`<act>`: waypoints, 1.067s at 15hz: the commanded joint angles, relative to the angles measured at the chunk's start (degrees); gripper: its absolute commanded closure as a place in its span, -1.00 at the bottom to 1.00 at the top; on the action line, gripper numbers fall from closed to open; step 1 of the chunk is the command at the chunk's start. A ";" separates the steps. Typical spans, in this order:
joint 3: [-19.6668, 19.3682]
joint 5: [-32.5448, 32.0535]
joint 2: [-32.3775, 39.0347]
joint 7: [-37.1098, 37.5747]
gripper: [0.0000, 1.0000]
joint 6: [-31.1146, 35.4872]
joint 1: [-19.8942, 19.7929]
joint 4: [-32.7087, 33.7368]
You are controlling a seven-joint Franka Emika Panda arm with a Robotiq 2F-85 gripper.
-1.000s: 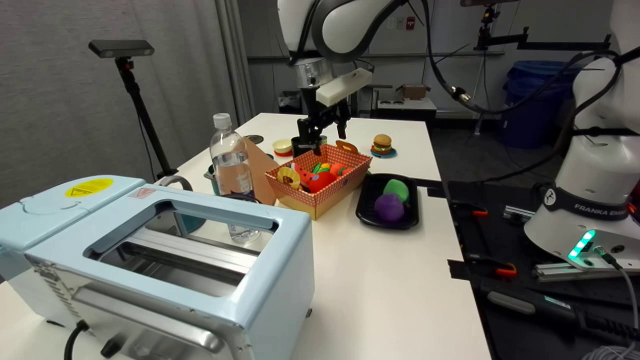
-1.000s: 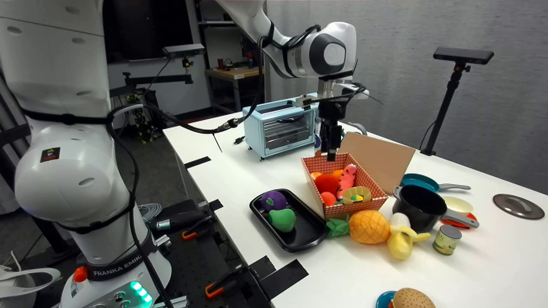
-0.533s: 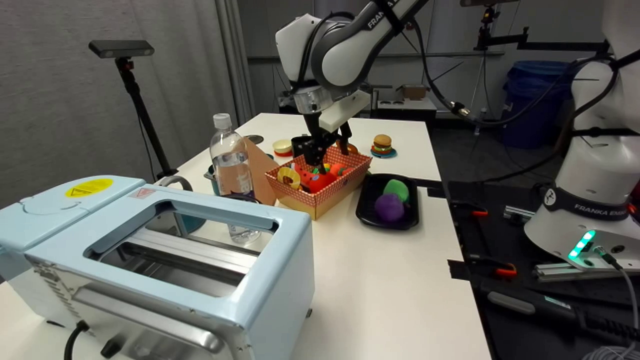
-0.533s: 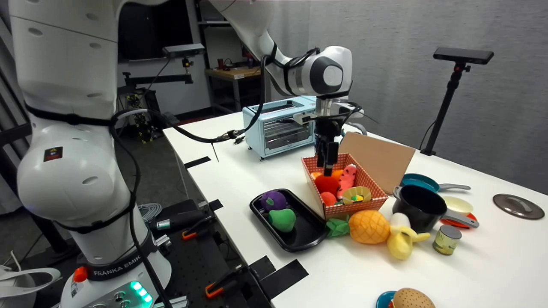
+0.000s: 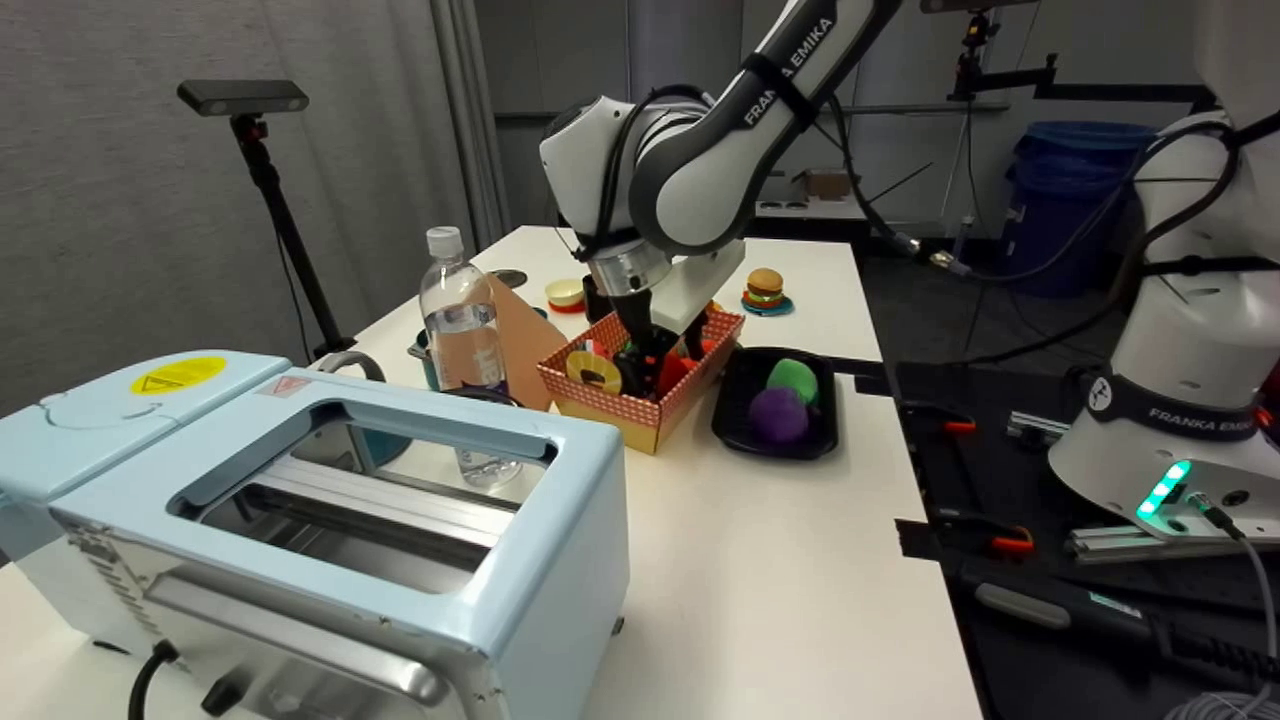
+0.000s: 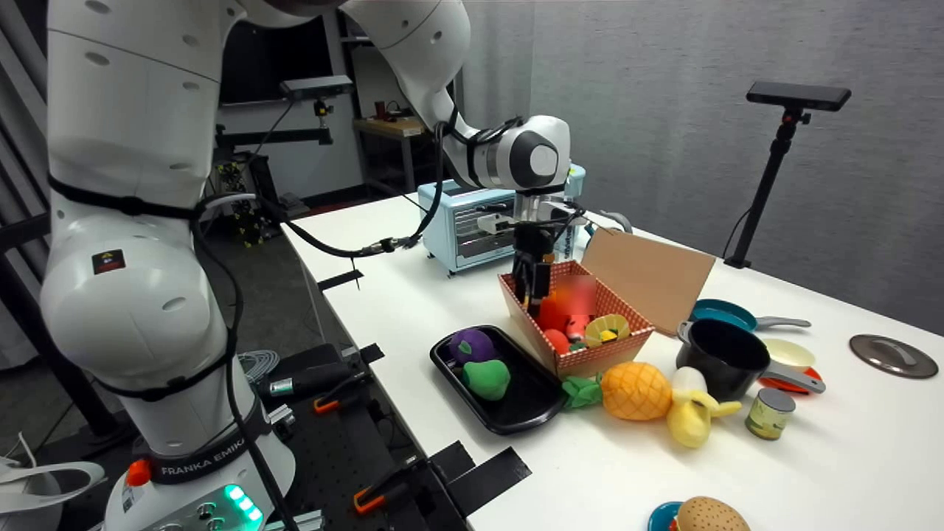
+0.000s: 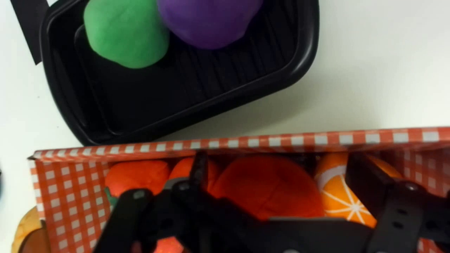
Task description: Take the big orange plush toy out of the box and put it on the tray
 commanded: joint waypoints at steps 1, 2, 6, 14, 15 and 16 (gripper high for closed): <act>-0.12 -0.58 1.01 1.32 -1.00 0.90 1.83 0.10; -0.15 -0.61 1.24 1.29 -1.00 0.70 2.16 0.40; -0.22 -0.16 1.53 0.49 -1.00 -0.64 2.38 2.14; -1.06 0.95 3.42 -0.05 -1.00 -1.86 1.17 6.19; -1.26 0.88 3.85 -0.12 -1.00 -1.73 1.09 6.45; -1.41 0.88 4.41 -0.27 -1.00 -1.57 1.01 6.65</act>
